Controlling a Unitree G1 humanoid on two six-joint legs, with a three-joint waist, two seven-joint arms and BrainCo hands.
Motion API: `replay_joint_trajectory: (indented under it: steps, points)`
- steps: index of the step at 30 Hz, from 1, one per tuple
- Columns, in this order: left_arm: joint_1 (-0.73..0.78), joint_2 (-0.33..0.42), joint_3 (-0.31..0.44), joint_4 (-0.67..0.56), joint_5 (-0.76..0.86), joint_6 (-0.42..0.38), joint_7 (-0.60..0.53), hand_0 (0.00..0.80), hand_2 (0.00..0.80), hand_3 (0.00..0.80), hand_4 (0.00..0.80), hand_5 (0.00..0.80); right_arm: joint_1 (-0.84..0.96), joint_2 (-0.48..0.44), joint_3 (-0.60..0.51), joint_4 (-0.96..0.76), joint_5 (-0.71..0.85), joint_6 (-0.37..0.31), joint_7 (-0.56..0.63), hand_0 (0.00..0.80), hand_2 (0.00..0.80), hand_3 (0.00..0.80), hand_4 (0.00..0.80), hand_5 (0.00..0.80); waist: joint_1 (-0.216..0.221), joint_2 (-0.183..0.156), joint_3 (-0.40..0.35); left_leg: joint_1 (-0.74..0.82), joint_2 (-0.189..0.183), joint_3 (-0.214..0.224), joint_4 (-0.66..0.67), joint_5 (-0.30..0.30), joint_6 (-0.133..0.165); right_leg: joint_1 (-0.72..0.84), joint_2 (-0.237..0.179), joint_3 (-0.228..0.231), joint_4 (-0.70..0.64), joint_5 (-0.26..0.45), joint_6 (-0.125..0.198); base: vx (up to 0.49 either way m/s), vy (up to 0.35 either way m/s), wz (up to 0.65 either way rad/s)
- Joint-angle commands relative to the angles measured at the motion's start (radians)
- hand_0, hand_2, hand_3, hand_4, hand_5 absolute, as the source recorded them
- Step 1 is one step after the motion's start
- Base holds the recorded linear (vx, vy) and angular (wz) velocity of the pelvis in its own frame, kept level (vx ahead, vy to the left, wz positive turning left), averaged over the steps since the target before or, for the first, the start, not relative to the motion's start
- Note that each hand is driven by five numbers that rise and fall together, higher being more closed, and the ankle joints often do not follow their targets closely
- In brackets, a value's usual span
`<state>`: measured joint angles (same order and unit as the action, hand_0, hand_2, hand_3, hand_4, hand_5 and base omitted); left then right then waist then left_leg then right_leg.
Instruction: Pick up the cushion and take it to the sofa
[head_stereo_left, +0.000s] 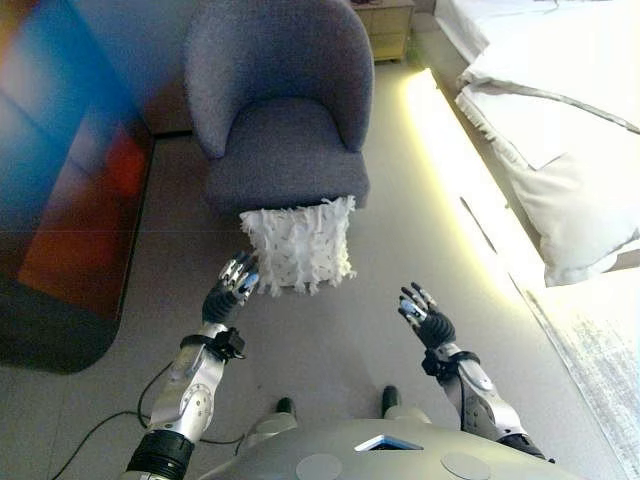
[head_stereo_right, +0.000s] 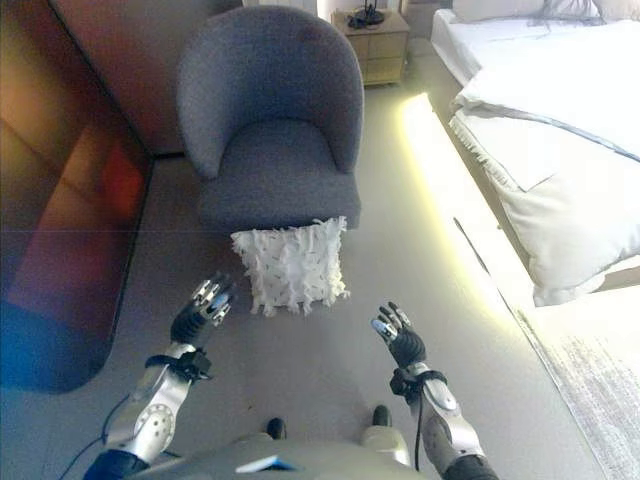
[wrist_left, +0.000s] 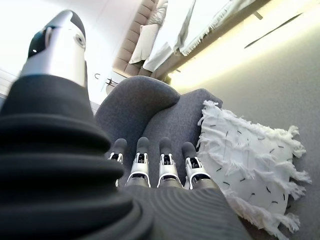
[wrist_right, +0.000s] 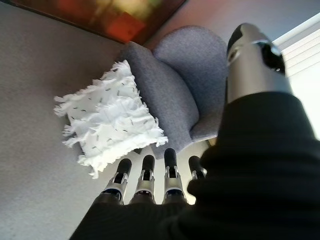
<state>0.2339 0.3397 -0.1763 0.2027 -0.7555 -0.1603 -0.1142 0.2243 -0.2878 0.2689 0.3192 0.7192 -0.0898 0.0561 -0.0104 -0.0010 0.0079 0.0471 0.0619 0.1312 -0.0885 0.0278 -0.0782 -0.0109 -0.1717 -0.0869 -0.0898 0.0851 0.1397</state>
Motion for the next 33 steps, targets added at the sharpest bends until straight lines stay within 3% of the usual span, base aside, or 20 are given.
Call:
replay_joint_trajectory:
  steps: [1, 10, 23, 33]
  points:
    - [-0.030, 0.023, 0.021, -0.038, 0.059, -0.070, 0.056, 0.000, 0.000, 0.000, 0.000, 0.000, -0.024, 0.018, -0.015, -0.070, 0.008, -0.046, 0.008, 0.000, 0.000, 0.000, 0.000, 0.000, 0.006, -0.023, 0.030, -0.046, -0.044, 0.026, 0.034, -0.013, 0.074, 0.004, 0.032, -0.051, 0.038, -0.013, -0.039, 0.046, -0.014, 0.00]
    - [-0.023, 0.026, 0.022, -0.061, 0.058, -0.078, 0.063, 0.000, 0.000, 0.000, 0.000, 0.000, -0.016, 0.017, -0.008, -0.072, 0.027, -0.051, 0.003, 0.000, 0.000, 0.000, 0.000, 0.000, 0.013, -0.032, 0.034, -0.038, -0.041, 0.024, 0.050, -0.025, 0.073, 0.028, 0.034, -0.062, 0.033, -0.023, -0.040, 0.026, -0.020, 0.00]
    - [0.012, 0.028, 0.021, -0.095, 0.039, -0.070, 0.050, 0.000, 0.000, 0.000, 0.000, 0.000, 0.023, 0.017, 0.003, -0.096, 0.018, -0.043, 0.003, 0.000, 0.000, 0.000, 0.000, 0.000, 0.003, -0.037, 0.026, -0.012, -0.049, 0.020, 0.042, -0.038, 0.083, 0.047, 0.038, -0.038, 0.023, -0.025, -0.035, 0.006, 0.009, 0.00]
    - [0.015, 0.019, 0.035, -0.076, 0.005, -0.079, 0.063, 0.000, 0.000, 0.000, 0.000, 0.000, 0.025, 0.021, 0.015, -0.082, 0.007, -0.040, 0.020, 0.000, 0.000, 0.000, 0.000, 0.000, 0.001, -0.044, 0.039, -0.026, -0.080, 0.030, 0.087, -0.068, 0.107, 0.029, 0.016, -0.010, 0.042, -0.017, -0.023, 0.017, 0.091, -0.05]
